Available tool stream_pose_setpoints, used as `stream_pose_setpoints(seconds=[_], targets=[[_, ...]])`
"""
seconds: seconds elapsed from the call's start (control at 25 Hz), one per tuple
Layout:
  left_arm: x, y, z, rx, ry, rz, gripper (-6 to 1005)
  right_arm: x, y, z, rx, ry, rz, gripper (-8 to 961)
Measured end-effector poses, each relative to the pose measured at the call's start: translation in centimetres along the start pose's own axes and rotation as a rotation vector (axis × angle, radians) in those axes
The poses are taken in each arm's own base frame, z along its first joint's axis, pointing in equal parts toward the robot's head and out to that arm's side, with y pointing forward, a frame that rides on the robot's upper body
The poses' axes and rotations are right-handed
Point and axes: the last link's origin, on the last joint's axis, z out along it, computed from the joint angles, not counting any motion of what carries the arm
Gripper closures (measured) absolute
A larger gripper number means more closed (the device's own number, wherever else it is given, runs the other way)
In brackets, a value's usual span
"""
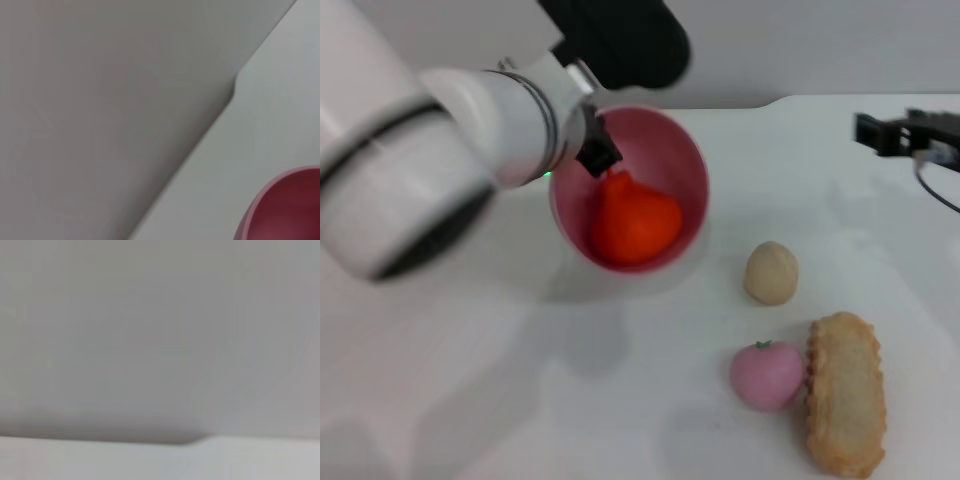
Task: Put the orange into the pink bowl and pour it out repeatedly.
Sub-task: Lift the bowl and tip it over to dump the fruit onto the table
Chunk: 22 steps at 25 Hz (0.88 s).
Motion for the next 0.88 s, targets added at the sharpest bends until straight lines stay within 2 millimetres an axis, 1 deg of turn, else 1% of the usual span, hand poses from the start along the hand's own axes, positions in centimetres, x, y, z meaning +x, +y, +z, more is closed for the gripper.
stream_pose_setpoints(seconds=[0.04,0.2,0.28,0.4,0.56,0.72,0.88], targets=[[0.4,0.5,-0.2,0.056,0.019,0.084,958,0.5,-0.6,0.0,0.014,0.014,0.015,361],[1.4,1.5,-0.8,0.121,0.066,0.197,958,2.1,-2.1,0.1,0.048,0.054,0.045,361],[2.0,2.8,-1.2,0.144,0.117,0.300,958,2.9,-2.5,0.2,0.059,0.076,0.052,362],[2.0,4.7,-1.4,0.177,0.151,0.433,958,3.6,-2.7,0.4,0.064,0.098,0.057,362],[1.5,6.7,-1.6,0.197,0.157,0.556,958,3.9,-2.8,0.4,0.067,0.105,0.060,362],[1.0,7.2,-1.8,0.242,0.157,0.623,958,3.8,-2.6,0.5,0.062,0.105,0.054,362],[0.5,7.1,-1.9,0.358,0.154,0.736,958,3.6,-2.3,0.6,0.054,0.103,0.047,362]])
